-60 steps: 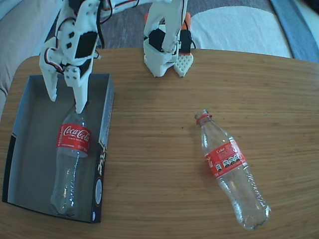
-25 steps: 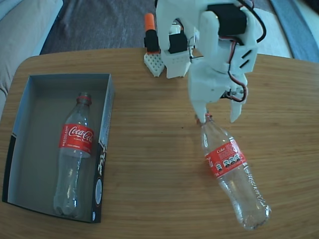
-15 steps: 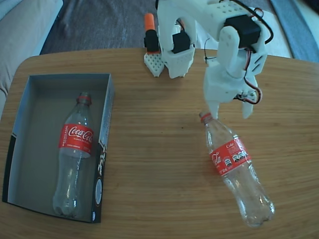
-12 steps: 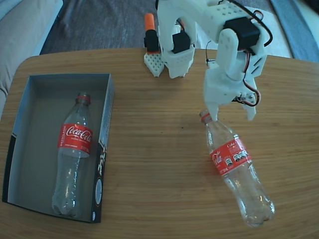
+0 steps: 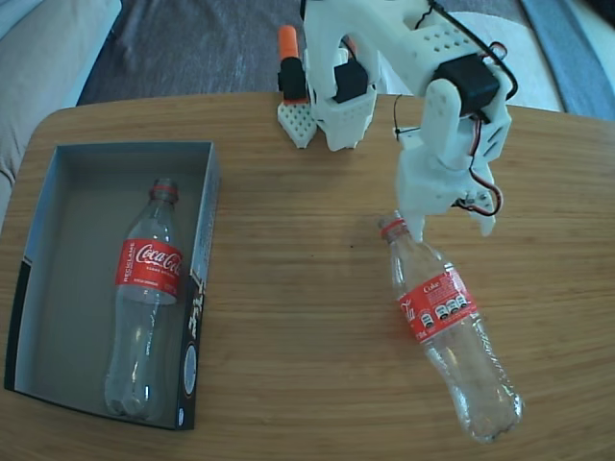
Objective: Grasp the bottles and put them in the box.
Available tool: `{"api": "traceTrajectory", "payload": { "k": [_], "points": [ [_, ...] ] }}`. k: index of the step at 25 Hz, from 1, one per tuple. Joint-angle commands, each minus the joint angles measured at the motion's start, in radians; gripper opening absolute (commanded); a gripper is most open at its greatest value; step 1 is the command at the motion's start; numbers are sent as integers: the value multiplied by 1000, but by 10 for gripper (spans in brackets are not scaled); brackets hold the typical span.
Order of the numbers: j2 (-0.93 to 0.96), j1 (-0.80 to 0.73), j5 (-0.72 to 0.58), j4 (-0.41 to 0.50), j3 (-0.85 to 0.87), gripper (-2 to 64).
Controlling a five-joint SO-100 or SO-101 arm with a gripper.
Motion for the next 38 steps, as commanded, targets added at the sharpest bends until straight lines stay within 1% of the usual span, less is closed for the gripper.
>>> {"api": "traceTrajectory", "payload": {
  "k": [1,3,8,16,22,24,25,38],
  "points": [
    [9,2,-98,-32,-14,397],
    [11,18,-186,-25,-6,396],
    [21,26,-310,-26,37,396],
    [9,81,-434,-25,63,396],
    [18,133,-443,-23,64,409],
    [9,138,-443,-31,64,434],
    [9,140,-443,-37,67,434],
    [9,138,-426,-40,239,432]
  ]
}}
